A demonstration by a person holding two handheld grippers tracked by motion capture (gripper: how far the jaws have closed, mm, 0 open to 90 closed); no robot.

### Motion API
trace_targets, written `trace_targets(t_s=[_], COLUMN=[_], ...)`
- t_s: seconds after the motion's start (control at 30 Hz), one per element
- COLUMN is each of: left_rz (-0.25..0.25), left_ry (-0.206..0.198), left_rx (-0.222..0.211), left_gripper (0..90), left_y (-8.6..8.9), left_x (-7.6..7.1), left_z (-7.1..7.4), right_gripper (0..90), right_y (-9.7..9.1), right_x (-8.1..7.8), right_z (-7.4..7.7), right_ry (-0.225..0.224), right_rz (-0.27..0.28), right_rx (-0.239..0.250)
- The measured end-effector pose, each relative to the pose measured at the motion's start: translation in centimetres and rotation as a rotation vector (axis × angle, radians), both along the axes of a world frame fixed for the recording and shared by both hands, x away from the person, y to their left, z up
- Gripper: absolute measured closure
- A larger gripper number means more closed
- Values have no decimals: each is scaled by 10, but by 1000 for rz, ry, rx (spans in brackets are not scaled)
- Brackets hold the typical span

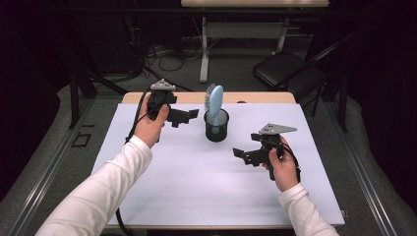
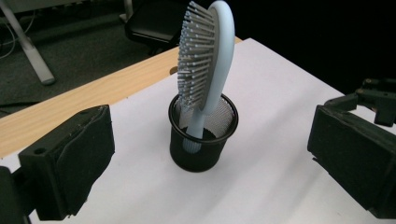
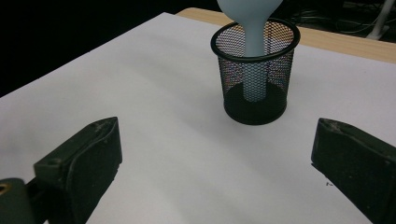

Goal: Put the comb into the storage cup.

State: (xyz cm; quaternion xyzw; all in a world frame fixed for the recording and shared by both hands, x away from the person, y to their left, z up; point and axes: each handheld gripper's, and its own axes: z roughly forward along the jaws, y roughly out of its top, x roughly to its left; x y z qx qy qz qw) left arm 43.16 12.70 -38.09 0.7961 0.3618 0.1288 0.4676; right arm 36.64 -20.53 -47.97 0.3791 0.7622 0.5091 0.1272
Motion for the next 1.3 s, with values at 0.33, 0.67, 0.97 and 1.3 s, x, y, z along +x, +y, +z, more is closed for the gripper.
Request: trace_targets(t_s=[0.33, 0.67, 0.97, 1.3], left_rz=[-22, -34, -53, -59], left_ry=[-2, 1, 6, -3], left_rx=[-14, -17, -29, -28], left_gripper=[11, 15, 16, 17], left_y=[7, 13, 16, 22], left_x=[-12, -21, -31, -44], left_z=[-5, -15, -24, -31], right_gripper=[12, 13, 12, 12], right_y=[-1, 6, 4, 1], right_x=[-1, 0, -3, -2], right_z=[2, 1, 3, 5], right_ry=[-2, 0, -8, -8], right_rz=[-8, 3, -2, -4], right_rx=[6, -6, -6, 3])
